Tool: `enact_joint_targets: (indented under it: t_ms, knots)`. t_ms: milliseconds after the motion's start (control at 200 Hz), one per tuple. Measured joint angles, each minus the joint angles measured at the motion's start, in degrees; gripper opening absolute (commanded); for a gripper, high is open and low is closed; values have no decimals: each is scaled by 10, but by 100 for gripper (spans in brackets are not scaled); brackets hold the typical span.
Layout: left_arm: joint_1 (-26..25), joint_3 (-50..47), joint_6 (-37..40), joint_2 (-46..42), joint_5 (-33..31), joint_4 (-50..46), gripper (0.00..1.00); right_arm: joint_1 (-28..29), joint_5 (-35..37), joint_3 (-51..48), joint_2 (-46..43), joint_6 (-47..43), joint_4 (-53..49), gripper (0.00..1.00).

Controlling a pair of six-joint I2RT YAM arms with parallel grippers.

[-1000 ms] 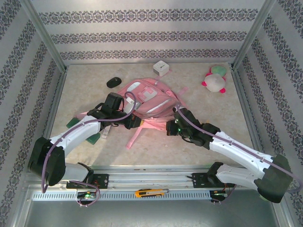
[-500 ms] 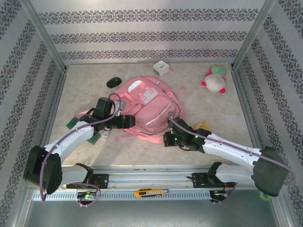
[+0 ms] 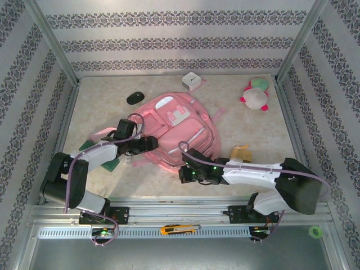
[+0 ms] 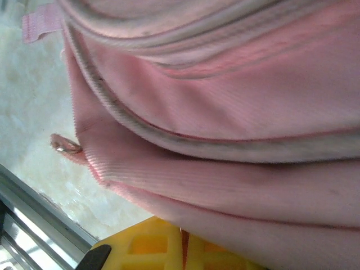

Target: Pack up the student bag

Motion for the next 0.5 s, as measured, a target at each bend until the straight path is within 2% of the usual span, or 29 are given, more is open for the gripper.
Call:
enact_joint_targets:
  t_ms: [105, 170, 350, 505]
  knots:
    - [3, 24, 20, 6, -4, 2, 83, 0, -1, 14, 17, -3, 13, 0]
    - [3, 32, 40, -6, -10, 9, 83, -1, -7, 17, 17, -7, 19, 0]
    - [-1, 6, 136, -136, -34, 26, 84, -32, -45, 18, 5, -24, 23, 0]
    - [-52, -44, 252, -233, -45, 70, 75, -66, -88, 18, -13, -42, 21, 0]
